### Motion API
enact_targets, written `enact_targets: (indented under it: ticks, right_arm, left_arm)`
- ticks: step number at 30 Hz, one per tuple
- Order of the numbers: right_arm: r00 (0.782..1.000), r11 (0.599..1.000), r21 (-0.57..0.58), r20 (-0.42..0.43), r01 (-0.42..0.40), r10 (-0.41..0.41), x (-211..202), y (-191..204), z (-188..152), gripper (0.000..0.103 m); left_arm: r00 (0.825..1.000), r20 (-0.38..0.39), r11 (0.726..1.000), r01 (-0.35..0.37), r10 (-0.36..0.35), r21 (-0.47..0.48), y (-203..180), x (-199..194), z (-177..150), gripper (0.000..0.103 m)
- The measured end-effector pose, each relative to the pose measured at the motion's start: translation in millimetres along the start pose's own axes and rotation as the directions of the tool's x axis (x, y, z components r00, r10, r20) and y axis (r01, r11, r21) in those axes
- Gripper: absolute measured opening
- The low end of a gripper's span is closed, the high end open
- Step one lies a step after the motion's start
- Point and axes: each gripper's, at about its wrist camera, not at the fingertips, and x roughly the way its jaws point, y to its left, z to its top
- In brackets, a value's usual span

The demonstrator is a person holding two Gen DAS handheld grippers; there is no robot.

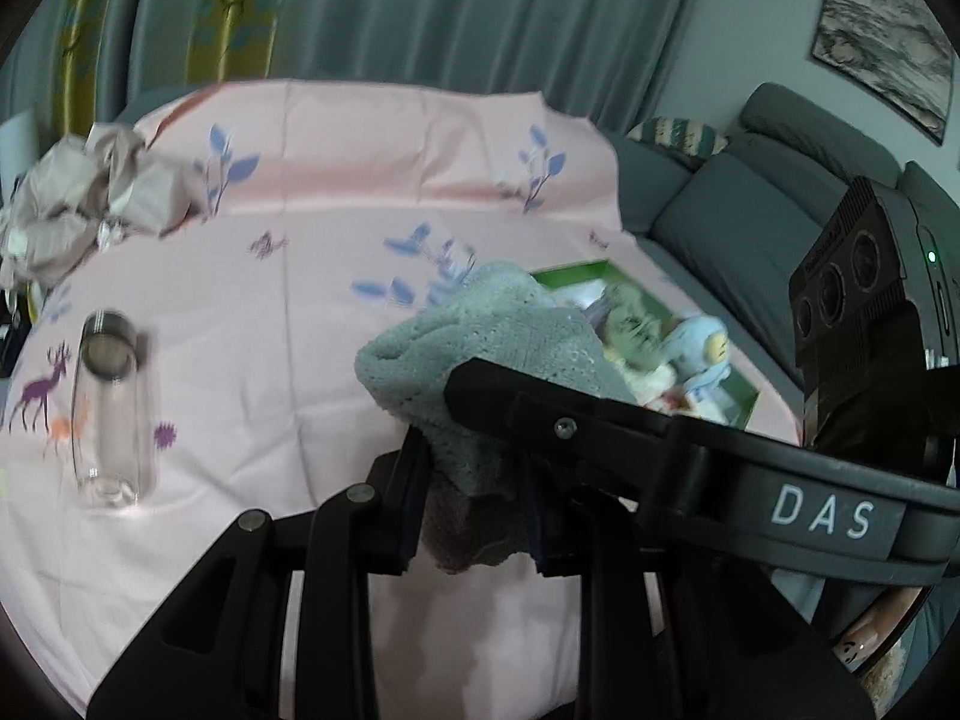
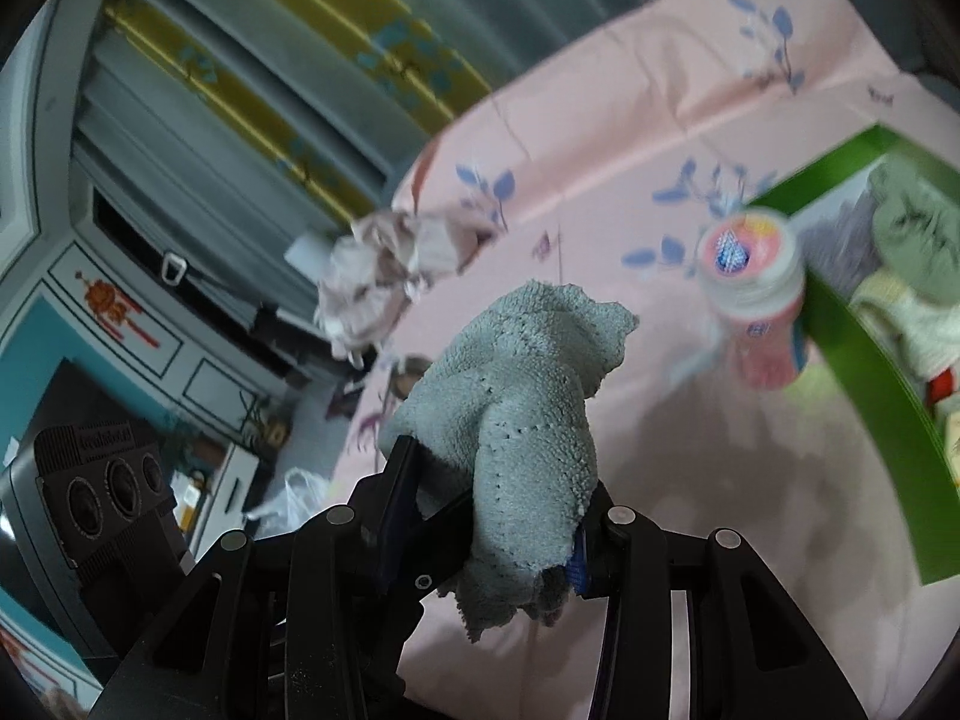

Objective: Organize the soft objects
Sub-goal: 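Lift the grey-blue cloth and carry it over the green box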

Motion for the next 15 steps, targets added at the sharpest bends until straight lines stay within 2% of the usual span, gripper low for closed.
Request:
enact_targets:
  ticks: [6,15]
  right_arm:
    - [0.994,0.998,-0.048,0.104,0.033,-0.028,-30,13,14,0.044]
    - [0.975,0.995,-0.064,0.215,0.077,-0.062,-60,8,34,0.044]
  left_arm:
    - [0.995,0.080,0.997,0.056,-0.060,0.046,-17,-10,18,0.024]
    - [0.984,0.125,0.987,0.113,-0.127,0.116,-45,-2,42,0.024]
